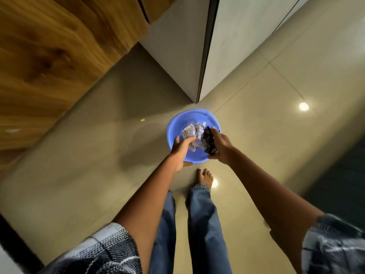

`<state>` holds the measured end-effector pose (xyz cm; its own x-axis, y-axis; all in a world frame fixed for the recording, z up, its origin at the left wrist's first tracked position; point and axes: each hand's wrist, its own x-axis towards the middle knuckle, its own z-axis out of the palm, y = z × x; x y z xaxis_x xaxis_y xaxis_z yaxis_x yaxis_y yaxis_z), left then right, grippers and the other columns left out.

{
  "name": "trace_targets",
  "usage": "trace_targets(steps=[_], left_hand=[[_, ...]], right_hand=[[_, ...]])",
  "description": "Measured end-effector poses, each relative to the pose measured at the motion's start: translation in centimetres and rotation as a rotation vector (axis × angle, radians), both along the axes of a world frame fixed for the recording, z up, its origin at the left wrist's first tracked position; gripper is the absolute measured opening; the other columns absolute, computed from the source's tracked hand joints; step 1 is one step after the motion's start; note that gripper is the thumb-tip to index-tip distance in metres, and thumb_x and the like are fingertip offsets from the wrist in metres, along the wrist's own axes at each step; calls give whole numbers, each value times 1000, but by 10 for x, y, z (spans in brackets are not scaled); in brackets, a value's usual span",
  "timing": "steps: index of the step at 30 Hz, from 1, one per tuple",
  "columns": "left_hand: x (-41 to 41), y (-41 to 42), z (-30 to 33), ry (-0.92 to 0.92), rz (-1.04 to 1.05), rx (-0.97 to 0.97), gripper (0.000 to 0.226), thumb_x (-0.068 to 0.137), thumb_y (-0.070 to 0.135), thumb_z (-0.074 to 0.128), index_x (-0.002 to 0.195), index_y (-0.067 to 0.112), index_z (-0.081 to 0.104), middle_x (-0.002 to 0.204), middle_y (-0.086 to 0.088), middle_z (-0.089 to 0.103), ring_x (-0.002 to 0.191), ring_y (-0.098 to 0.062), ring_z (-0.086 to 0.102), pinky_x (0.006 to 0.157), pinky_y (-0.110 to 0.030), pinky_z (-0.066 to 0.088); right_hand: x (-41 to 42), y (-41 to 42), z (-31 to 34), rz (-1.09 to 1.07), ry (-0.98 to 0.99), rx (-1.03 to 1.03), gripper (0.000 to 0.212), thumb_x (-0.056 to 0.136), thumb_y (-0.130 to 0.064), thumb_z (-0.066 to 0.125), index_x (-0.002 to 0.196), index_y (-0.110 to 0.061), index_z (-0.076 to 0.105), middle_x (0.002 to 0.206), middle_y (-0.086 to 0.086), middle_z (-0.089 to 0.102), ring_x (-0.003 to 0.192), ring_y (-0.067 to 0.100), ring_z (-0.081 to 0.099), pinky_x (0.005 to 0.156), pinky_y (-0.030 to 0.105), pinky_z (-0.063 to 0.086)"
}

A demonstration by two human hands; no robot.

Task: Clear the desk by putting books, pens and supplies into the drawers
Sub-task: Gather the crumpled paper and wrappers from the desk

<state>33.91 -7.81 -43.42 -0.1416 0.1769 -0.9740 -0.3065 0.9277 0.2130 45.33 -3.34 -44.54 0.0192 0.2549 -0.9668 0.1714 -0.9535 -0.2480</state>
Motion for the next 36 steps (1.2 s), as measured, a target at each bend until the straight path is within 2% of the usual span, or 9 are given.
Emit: trace_targets(steps=[7,9,13,16,19,24,27,33,36], left_hand=[[-8,-7,-14,55,-77,-1,24,95,36,48,117,30,47,118,4,43,111,-22,46,85,-39,43],[-10,-11,-16,81,-98,16,26,95,33,47,120,27,52,115,4,48,110,-21,48,83,-36,42],[-12,-12,-18,152,-86,84,25,94,24,48,115,20,61,97,-2,55,90,-19,52,61,-26,38],[-13,-11,-16,195,-87,130,28,94,20,50,118,16,63,98,-1,62,84,-16,60,57,-22,39],[-13,-11,-12,202,-80,152,28,93,20,51,117,15,64,98,-1,64,75,-12,61,57,-20,41],[-16,-14,-9,282,-207,208,32,92,17,53,122,16,62,123,-4,63,107,-21,59,88,-27,45],[-20,-17,-3,324,-339,257,35,93,18,52,127,15,58,128,-3,60,103,-18,55,84,-21,38],[-31,-19,16,484,-459,355,24,94,27,47,88,18,69,95,-2,74,93,-22,65,79,-30,48],[-33,-19,31,596,-520,397,18,91,27,52,91,16,67,93,2,72,88,-21,65,74,-30,48]], right_hand=[[-10,1,-4,-135,-48,-25,28,96,-13,45,119,0,54,102,16,56,102,33,54,100,55,41],[-11,-4,-12,-112,-170,51,12,88,-6,52,87,-1,62,84,18,56,80,29,55,92,50,48],[-8,-10,-27,-133,-352,185,34,72,5,57,48,-18,55,75,22,64,71,24,60,79,40,57],[-12,-8,-19,-134,-375,238,32,69,5,66,52,-22,59,74,8,67,81,28,68,82,40,57],[-15,-9,-15,-113,-371,278,27,72,-1,69,54,-19,59,61,4,62,64,24,63,78,37,57],[-20,-11,-9,-38,-395,294,18,79,-7,53,78,3,68,67,11,57,68,23,50,75,42,53],[-19,-11,-7,31,-383,314,19,82,-11,50,73,-4,66,76,15,63,74,30,56,72,37,48],[-17,-16,9,319,-467,462,17,83,-11,48,83,-18,63,99,10,69,93,35,62,79,38,49],[-16,-19,25,443,-563,656,20,83,-12,47,93,-17,64,102,9,65,94,33,58,80,40,47]])
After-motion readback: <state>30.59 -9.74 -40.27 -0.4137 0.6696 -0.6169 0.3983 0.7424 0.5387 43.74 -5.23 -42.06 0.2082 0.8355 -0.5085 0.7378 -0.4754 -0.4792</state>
